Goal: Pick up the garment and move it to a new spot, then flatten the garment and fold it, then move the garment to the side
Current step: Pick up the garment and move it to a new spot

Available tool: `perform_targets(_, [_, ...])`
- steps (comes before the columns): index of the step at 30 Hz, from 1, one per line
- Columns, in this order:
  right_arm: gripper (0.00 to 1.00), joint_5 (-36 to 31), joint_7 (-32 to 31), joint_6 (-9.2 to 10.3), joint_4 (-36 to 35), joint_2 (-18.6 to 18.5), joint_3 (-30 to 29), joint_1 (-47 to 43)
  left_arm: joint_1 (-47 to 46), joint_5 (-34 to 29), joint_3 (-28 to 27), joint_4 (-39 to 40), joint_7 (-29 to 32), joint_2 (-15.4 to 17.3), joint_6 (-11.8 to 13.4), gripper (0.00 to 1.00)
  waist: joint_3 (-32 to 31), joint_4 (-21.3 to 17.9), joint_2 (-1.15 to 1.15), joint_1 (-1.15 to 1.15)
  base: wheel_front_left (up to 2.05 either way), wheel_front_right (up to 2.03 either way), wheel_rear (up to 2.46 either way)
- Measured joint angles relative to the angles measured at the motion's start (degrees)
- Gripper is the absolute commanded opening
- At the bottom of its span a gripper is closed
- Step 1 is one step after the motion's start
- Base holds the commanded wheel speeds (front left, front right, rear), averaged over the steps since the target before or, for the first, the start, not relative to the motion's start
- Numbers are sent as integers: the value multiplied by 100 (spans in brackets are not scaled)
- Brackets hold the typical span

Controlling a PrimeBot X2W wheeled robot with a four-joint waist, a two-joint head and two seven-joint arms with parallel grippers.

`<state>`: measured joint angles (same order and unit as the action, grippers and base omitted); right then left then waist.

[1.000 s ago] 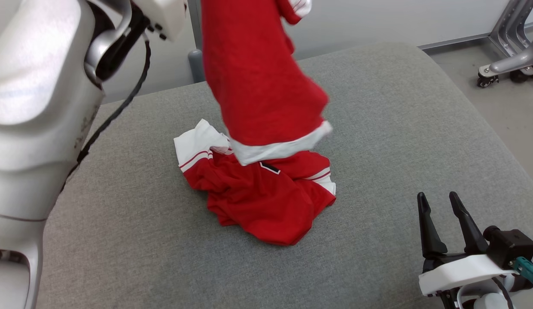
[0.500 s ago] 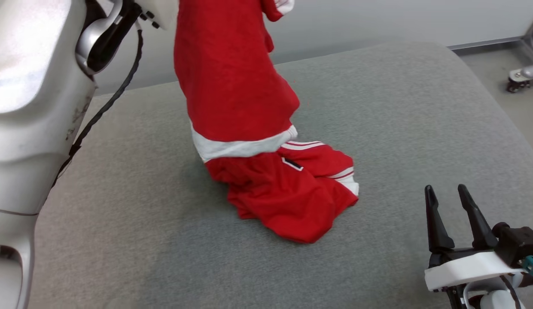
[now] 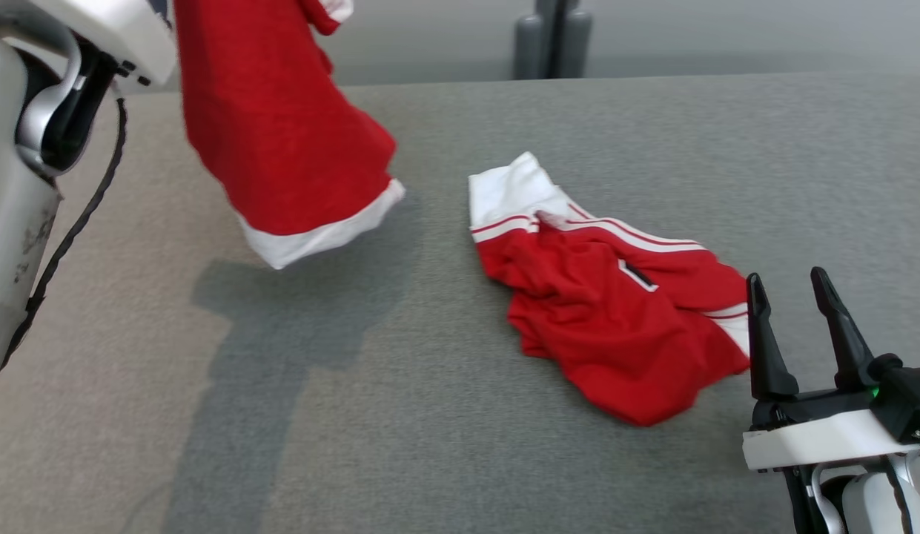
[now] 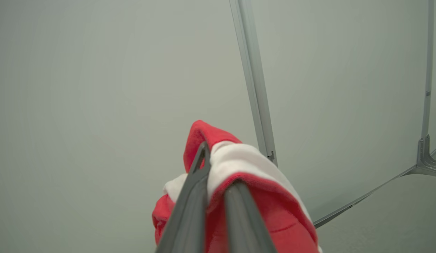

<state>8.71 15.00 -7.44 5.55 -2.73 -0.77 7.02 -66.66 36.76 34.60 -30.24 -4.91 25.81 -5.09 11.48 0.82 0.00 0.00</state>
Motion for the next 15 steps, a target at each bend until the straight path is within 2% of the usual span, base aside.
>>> perform_targets(9, [100,-229,0,0,-400,-129,96,24,313,67,-198,-99,-229,413,115,0,303,842,0,0,0,0,0])
perform_targets(15, [100,-274,-23,0,-634,-208,147,6,375,100,-360,-185,-330,802,199,0,501,1199,0,0,0,0,0])
